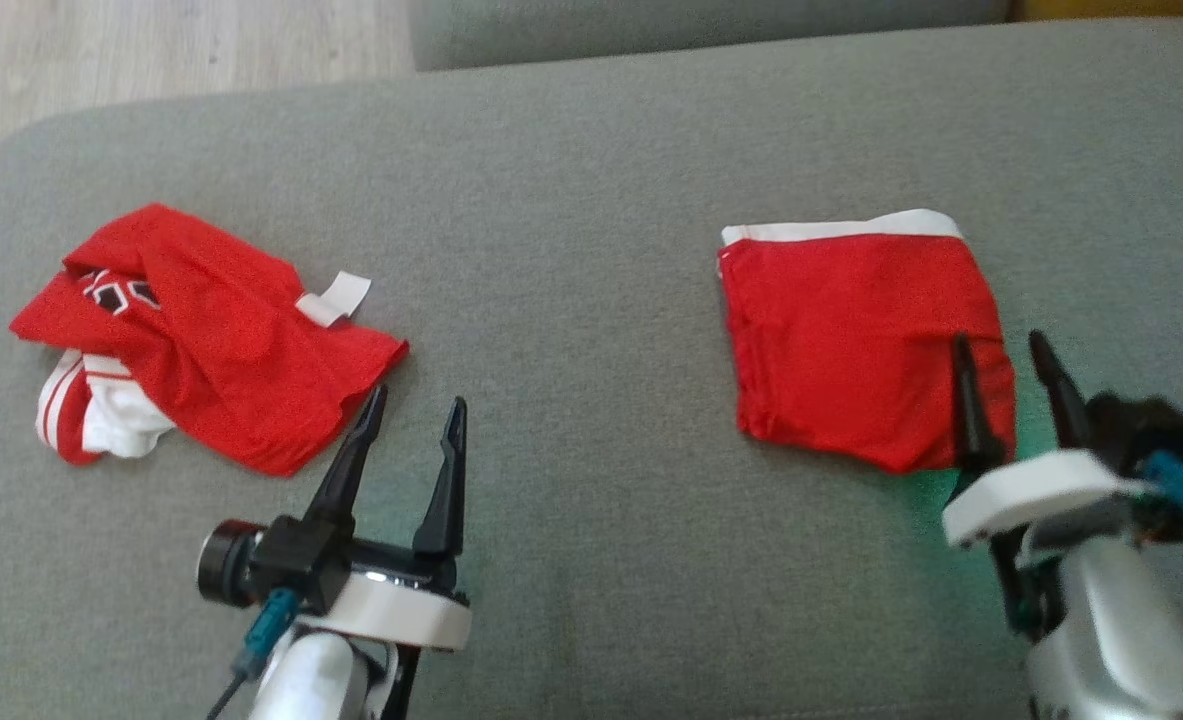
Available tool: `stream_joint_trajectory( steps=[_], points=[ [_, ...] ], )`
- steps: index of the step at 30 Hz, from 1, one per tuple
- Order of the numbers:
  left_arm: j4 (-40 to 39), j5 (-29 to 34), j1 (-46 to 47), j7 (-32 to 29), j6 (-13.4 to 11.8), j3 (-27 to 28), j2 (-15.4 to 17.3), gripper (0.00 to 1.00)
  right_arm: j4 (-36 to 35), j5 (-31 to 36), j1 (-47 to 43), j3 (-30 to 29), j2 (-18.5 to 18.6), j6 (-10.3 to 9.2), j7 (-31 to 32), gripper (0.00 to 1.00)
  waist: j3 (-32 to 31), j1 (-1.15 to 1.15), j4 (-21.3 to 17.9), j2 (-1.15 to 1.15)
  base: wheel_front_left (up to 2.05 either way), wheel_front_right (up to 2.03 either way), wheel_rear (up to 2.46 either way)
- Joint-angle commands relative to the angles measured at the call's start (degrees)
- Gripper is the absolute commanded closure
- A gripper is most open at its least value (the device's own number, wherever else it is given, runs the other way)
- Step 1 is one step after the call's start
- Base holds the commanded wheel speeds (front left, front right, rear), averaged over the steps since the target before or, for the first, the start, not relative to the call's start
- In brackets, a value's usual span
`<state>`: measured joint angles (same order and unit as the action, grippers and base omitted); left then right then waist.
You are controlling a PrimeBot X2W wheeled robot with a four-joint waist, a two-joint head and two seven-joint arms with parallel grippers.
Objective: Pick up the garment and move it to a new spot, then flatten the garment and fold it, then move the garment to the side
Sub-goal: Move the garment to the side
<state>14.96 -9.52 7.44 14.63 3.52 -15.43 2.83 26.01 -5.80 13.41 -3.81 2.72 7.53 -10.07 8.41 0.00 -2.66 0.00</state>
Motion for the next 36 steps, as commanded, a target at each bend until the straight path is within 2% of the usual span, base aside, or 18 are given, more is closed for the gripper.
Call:
stream_joint_trajectory(
  steps=[1, 9, 15, 16, 17, 21, 25, 31, 34, 35, 36],
  points=[
    [-1.72, 0.34, 3.1, 0.37, -0.1, 1.21, 0.05, 0.0, -0.34, 0.37, 3.62, -0.16, 0.16, -0.04, 1.26, 0.0, 1.15, 0.0, 0.81, 0.0, 0.0, 0.0, 0.0],
    [-1.13, 0.59, 4.51, 0.37, 0.1, 0.93, 0.05, 0.0, 8.78, 1.16, 10.16, -7.49, 0.16, -0.04, 8.19, 0.0, 3.63, 0.0, 2.35, 0.0, 0.0, 0.0, 0.0],
    [-1.21, 0.79, 5.27, 0.37, 0.16, 0.97, 0.05, 0.0, 15.11, 1.66, 12.66, -4.66, 0.54, -0.04, 13.29, 0.0, 5.01, 0.0, 3.01, 0.0, 0.0, 0.0, 0.0],
    [-1.24, 0.81, 5.38, 0.37, 0.17, 1.01, 0.05, 0.0, 15.93, 1.39, 13.0, -3.8, 0.69, -0.04, 14.3, 0.37, 5.14, 0.0, 3.03, 0.0, 0.0, 0.0, 0.0],
    [-1.25, 0.82, 5.48, 0.37, 0.14, 1.04, 0.05, 0.0, 16.54, 0.83, 13.37, -2.91, 0.91, -0.04, 15.03, 1.0, 5.27, 0.0, 3.02, 0.0, 0.0, 0.0, 0.0],
    [-1.18, 0.71, 5.91, 0.37, -0.12, 1.07, 0.05, 0.0, 16.45, -0.02, 15.16, 1.66, 4.47, -0.04, 15.01, 1.0, 5.54, 0.0, 2.61, 0.0, 0.0, 0.0, 0.0],
    [-1.25, 0.7, 6.08, 0.37, -0.22, 1.23, 0.05, 0.0, 13.83, -0.33, 17.35, 6.75, 10.23, -0.04, 14.2, 1.0, 5.59, 0.0, 1.67, 0.0, 0.0, 0.0, 0.0],
    [-1.62, 0.63, 6.75, 0.37, -0.15, 1.06, 0.05, 0.0, 11.2, 1.63, 18.81, 13.35, 22.38, -0.04, 15.98, 1.0, 6.61, 0.0, 1.36, 0.0, 0.0, 0.0, 0.0],
    [-1.86, 0.69, 7.4, 0.37, 0.02, 1.01, 0.05, 0.0, 12.37, 2.3, 19.45, 13.66, 28.04, -0.04, 16.39, 1.0, 7.71, 0.0, 1.8, 0.0, 0.0, 0.0, 0.0],
    [-1.87, 0.77, 7.68, 0.37, 0.08, 1.04, 0.05, 0.0, 14.01, 2.93, 20.05, 12.93, 31.22, -0.04, 15.86, 1.0, 8.36, 0.0, 2.23, 0.0, 0.0, 0.0, 0.0],
    [-1.87, 0.81, 7.79, 0.37, 0.12, 1.08, 0.05, 0.0, 14.93, 3.16, 20.44, 12.2, 32.4, -0.04, 15.4, 1.0, 8.67, 0.0, 2.46, 0.0, 0.0, 0.0, 0.0]
  ],
)
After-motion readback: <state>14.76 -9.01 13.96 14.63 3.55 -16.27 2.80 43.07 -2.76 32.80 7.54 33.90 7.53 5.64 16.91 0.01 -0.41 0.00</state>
